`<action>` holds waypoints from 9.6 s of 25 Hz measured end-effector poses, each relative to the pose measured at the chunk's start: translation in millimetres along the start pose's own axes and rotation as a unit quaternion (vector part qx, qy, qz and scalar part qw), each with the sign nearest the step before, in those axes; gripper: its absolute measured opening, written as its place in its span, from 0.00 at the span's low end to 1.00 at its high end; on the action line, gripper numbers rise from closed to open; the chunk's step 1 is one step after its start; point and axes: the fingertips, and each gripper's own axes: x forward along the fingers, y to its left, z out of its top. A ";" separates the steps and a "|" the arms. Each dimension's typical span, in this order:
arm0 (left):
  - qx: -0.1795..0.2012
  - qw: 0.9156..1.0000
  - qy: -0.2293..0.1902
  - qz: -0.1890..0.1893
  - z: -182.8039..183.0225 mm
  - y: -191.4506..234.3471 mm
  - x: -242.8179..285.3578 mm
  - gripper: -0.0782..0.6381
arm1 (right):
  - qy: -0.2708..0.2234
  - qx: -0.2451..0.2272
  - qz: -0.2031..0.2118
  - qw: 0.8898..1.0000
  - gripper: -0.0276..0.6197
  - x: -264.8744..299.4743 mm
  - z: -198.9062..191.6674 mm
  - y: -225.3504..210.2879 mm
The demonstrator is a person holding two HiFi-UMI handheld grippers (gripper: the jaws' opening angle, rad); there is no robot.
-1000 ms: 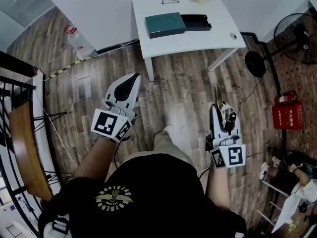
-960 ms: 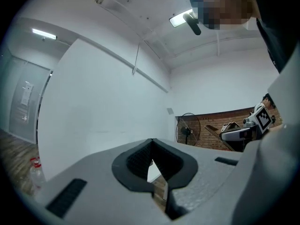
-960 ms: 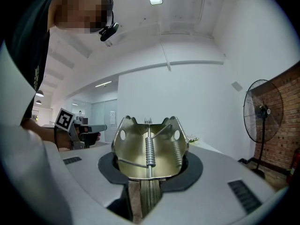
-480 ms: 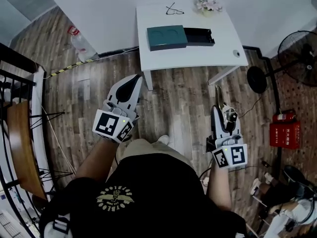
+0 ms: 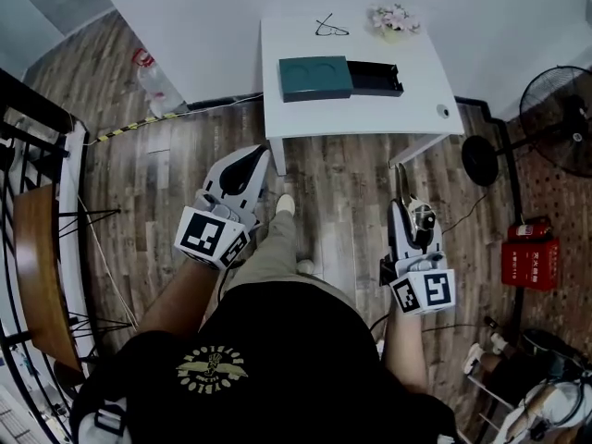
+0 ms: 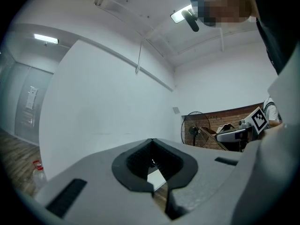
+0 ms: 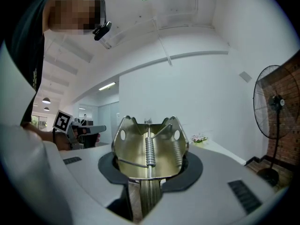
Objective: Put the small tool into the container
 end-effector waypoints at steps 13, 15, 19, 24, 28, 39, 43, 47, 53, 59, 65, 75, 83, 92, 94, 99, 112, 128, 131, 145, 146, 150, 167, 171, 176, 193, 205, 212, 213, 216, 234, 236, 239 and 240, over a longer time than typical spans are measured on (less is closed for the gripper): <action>-0.001 1.000 0.001 -0.022 -3.5 -2.1 69.1 0.12 | 0.005 -0.015 -0.021 1.000 0.25 33.5 3.3 -33.7; 0.004 1.000 0.003 -0.021 -5.9 3.2 82.4 0.12 | 0.009 -0.026 -0.024 0.999 0.25 44.3 3.4 -38.9; 0.015 1.000 0.004 -0.022 -0.4 15.2 110.9 0.12 | 0.013 -0.036 -0.028 0.999 0.25 70.4 7.4 -52.5; 0.027 0.999 0.004 -0.025 3.1 33.1 139.8 0.12 | 0.014 -0.063 -0.035 0.997 0.25 104.2 18.6 -70.5; 0.026 0.999 0.015 -0.026 -2.7 46.1 164.0 0.12 | 0.024 -0.074 -0.036 0.996 0.25 124.9 24.7 -85.5; 0.026 0.999 0.026 -0.035 -9.9 80.5 216.5 0.12 | 0.050 -0.059 -0.027 0.997 0.25 181.5 15.3 -107.9; 0.019 0.999 0.037 -0.035 -15.0 97.6 230.6 0.12 | 0.053 -0.044 -0.030 0.997 0.25 203.1 14.2 -115.3; 0.022 0.998 0.036 -0.042 -13.8 108.1 239.5 0.12 | 0.049 -0.039 -0.034 0.997 0.25 218.2 16.7 -117.9; 0.019 0.998 0.032 -0.058 -7.0 133.1 269.7 0.12 | 0.043 -0.031 -0.040 0.998 0.25 254.3 27.2 -122.8; 0.015 0.996 0.028 -0.084 -3.7 155.9 298.7 0.12 | 0.034 -0.024 -0.057 0.997 0.25 289.2 37.7 -129.4; 0.000 0.995 0.019 -0.096 3.2 178.7 325.4 0.12 | 0.019 -0.022 -0.061 0.998 0.25 321.8 54.7 -129.1; -0.009 0.992 0.026 -0.119 -5.2 177.6 344.8 0.12 | 0.010 -0.016 -0.077 0.997 0.25 334.8 63.7 -142.1; -0.003 0.993 0.031 -0.111 -6.8 179.3 371.3 0.12 | 0.008 -0.010 -0.055 0.998 0.25 365.3 63.2 -165.3; -0.005 0.992 0.066 -0.110 -32.0 180.0 418.9 0.12 | 0.030 0.010 -0.043 0.999 0.25 397.6 41.3 -206.4; -0.006 0.991 0.069 -0.113 -36.8 176.1 430.4 0.12 | 0.038 0.016 -0.045 0.998 0.25 400.7 32.7 -218.4; -0.013 0.989 0.084 -0.120 -51.2 168.3 456.0 0.12 | 0.057 0.031 -0.048 0.997 0.25 409.9 16.0 -242.3; -0.032 0.988 0.104 -0.112 -89.0 169.6 502.0 0.12 | 0.106 0.044 -0.026 0.993 0.25 446.1 -29.0 -281.0; -0.064 0.982 0.152 -0.095 -154.4 167.7 511.8 0.12 | 0.173 0.040 0.019 0.984 0.25 471.3 -108.8 -289.9; -0.066 0.981 0.161 -0.087 -167.8 169.9 509.8 0.12 | 0.189 0.028 0.033 0.981 0.25 475.7 -128.0 -289.1; -0.084 0.977 0.181 -0.072 -207.5 170.0 517.3 0.12 | 0.278 -0.051 0.091 0.955 0.25 485.0 -215.4 -296.5; -0.081 0.977 0.185 -0.073 -210.7 168.6 518.1 0.12 | 0.287 -0.066 0.104 0.950 0.25 484.0 -221.8 -296.3; -0.077 0.976 0.191 -0.075 -221.2 163.2 522.6 0.12 | 0.315 -0.087 0.142 0.934 0.25 482.6 -243.8 -293.4; -0.078 0.970 0.211 -0.089 -235.2 148.3 529.1 0.12 | 0.380 -0.058 0.161 0.909 0.29 491.3 -286.2 -301.0; -0.074 0.971 0.208 -0.091 -226.3 148.5 527.1 0.12 | 0.371 -0.031 0.153 0.915 0.43 493.8 -277.6 -300.6; -0.065 0.973 0.200 -0.096 -212.0 148.8 520.8 0.12 | 0.361 -0.035 0.130 0.923 0.46 491.4 -261.9 -307.5; -0.046 0.983 0.149 -0.097 -142.6 165.5 477.8 0.12 | 0.273 0.009 0.064 0.960 0.46 455.3 -186.1 -272.2; -0.045 0.989 0.107 -0.090 -92.5 181.0 442.6 0.12 | 0.171 0.002 0.003 0.985 0.08 434.2 -112.7 -241.7; -0.042 0.991 0.082 -0.098 -67.0 180.2 420.9 0.12 | 0.125 -0.003 -0.015 0.992 0.05 422.4 -72.6 -220.6; -0.036 0.991 0.079 -0.101 -63.5 179.8 417.7 0.12 | 0.121 -0.005 -0.020 0.992 0.05 420.9 -67.2 -218.2; -0.019 0.991 0.076 -0.107 -56.3 180.2 409.6 0.12 | 0.108 -0.009 -0.038 0.993 0.05 416.6 -51.4 -211.7; -0.003 0.991 0.028 -0.129 0.3 167.1 375.4 0.12 | 0.029 -0.068 -0.083 0.994 0.05 371.4 34.4 -169.1; -0.006 0.991 0.032 -0.130 -2.8 163.3 376.9 0.12 | 0.031 -0.069 -0.086 0.993 0.05 365.8 35.4 -171.7; -0.007 0.991 0.039 -0.130 -6.6 154.9 380.0 0.12 | 0.034 -0.066 -0.087 0.993 0.05 358.9 35.3 -180.0; -0.006 0.991 0.041 -0.129 -7.4 152.4 381.4 0.12 | 0.034 -0.064 -0.086 0.994 0.05 357.9 35.1 -183.8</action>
